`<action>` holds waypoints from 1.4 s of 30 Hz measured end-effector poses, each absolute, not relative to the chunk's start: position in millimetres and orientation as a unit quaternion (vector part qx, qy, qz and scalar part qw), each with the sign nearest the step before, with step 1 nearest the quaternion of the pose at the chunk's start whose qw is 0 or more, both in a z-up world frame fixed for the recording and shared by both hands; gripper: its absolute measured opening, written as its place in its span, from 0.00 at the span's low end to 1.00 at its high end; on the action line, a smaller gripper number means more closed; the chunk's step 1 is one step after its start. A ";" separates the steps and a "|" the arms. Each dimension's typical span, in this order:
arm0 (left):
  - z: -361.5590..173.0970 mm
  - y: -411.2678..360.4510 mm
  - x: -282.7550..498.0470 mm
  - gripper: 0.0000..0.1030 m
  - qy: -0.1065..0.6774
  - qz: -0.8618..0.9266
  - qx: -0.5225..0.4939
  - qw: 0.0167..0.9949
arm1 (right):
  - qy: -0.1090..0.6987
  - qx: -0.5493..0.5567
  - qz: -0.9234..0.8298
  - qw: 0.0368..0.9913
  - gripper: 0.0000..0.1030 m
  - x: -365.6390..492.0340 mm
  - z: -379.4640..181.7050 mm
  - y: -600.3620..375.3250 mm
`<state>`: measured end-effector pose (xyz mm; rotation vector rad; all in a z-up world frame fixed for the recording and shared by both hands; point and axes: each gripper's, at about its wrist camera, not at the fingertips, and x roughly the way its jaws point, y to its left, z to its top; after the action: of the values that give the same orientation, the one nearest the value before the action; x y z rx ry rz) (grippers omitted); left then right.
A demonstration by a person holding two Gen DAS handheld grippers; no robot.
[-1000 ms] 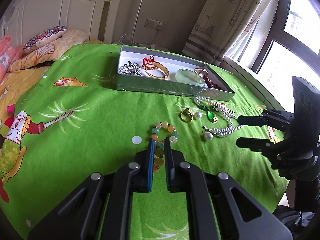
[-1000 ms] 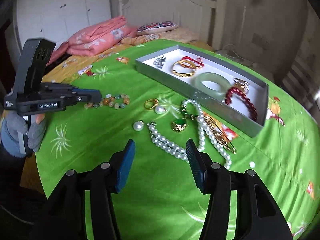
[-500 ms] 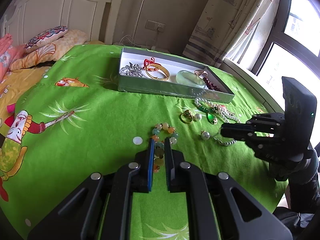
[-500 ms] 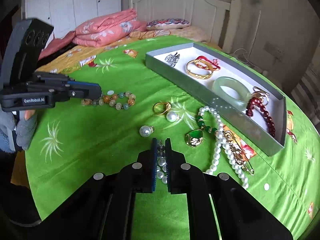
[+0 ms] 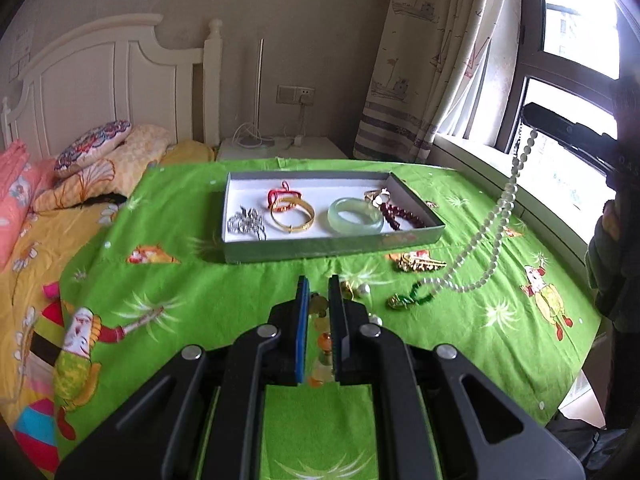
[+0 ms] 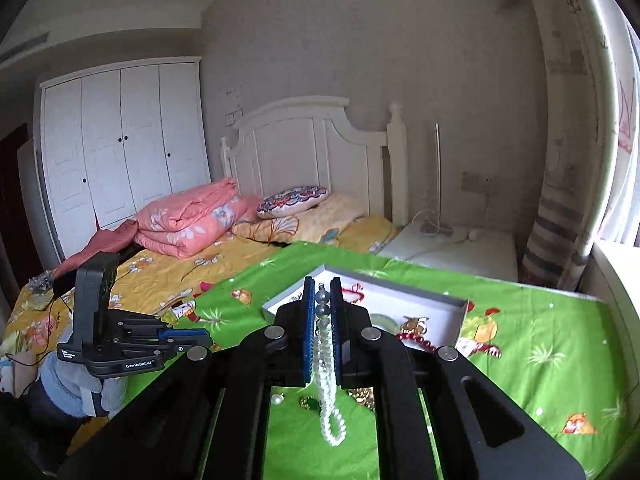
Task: Organize jewelry
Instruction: 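Carry the pastel bracelet with the left tool while the right tool lifts the pearl necklace to the box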
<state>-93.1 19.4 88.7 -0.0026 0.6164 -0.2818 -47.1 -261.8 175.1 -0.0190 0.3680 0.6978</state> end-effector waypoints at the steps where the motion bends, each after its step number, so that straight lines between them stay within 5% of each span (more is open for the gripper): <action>1: 96.8 17.0 -92.1 0.09 0.297 -0.139 0.006 0.945 | 0.172 -0.014 0.339 0.925 0.07 -46.5 182.6 -261.9; 14: 151.6 -26.6 -80.3 0.09 0.259 -0.150 0.071 0.952 | 0.111 -0.049 0.331 0.936 0.07 -59.0 237.0 -263.5; 42: 117.4 -12.9 95.9 0.09 0.345 -0.091 0.003 0.934 | 0.178 -0.052 0.249 0.950 0.07 121.6 235.4 -168.2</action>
<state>95.9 -12.9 117.4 0.0070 0.7062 -0.1871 121.6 -168.2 235.4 -0.1048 0.3629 0.5068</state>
